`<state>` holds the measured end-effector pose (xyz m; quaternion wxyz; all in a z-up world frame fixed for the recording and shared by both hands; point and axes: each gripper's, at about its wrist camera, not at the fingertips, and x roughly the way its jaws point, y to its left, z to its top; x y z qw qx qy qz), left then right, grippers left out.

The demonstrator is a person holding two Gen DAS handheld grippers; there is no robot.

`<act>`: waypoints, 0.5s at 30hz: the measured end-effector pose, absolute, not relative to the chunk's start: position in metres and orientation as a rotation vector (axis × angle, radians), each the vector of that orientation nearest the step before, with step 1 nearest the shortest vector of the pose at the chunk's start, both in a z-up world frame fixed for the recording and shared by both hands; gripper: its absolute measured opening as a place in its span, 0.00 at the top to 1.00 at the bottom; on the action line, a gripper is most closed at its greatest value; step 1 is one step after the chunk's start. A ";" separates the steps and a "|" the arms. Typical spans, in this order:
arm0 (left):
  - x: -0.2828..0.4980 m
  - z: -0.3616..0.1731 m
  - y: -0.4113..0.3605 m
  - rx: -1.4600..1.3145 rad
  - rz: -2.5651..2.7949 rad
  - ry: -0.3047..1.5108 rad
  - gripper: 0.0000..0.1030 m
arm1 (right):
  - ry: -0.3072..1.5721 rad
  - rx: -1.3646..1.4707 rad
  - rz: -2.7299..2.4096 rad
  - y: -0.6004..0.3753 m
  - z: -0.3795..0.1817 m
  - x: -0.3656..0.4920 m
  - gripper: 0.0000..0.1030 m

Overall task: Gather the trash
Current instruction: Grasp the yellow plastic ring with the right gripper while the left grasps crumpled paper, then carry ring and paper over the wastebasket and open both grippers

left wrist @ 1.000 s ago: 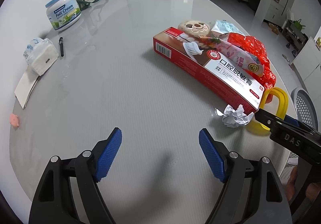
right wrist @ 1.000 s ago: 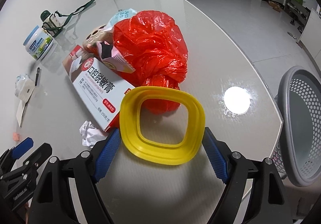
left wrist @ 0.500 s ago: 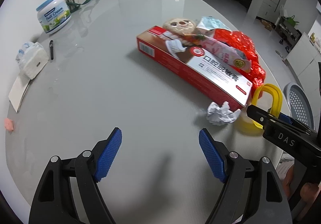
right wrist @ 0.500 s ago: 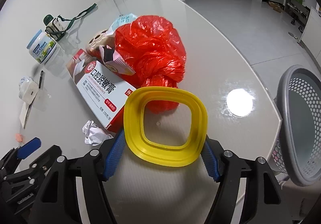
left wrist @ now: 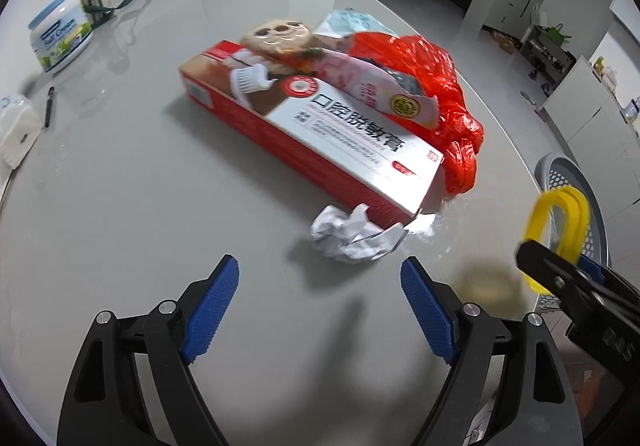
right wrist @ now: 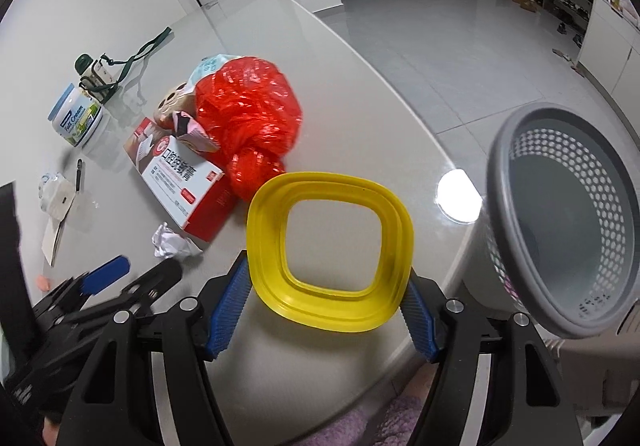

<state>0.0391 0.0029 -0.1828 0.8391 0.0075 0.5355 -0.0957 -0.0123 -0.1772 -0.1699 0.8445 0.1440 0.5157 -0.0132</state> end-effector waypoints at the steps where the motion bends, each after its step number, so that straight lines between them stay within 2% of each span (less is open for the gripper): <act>1: 0.041 -0.185 -0.001 0.020 -0.204 1.132 0.21 | 1.088 0.307 -0.033 -0.180 -0.169 -0.015 0.35; 5: 0.048 -0.190 -0.008 0.023 -0.203 1.124 0.23 | 1.089 0.321 -0.044 -0.187 -0.170 -0.021 0.35; 8: 0.050 -0.193 -0.010 0.020 -0.208 1.129 0.38 | 1.089 0.329 -0.048 -0.190 -0.172 -0.022 0.35; 9: 0.050 -0.194 -0.010 0.018 -0.212 1.136 0.47 | 1.090 0.330 -0.048 -0.190 -0.172 -0.022 0.35; 11: 0.049 -0.193 -0.010 0.018 -0.214 1.131 0.56 | 1.089 0.331 -0.046 -0.189 -0.173 -0.023 0.35; 12: 0.049 -0.193 -0.009 0.008 -0.223 1.136 0.63 | 1.089 0.332 -0.045 -0.189 -0.172 -0.023 0.35; 15: 0.047 -0.190 -0.005 -0.005 -0.226 1.138 0.65 | 1.087 0.335 -0.040 -0.188 -0.171 -0.021 0.35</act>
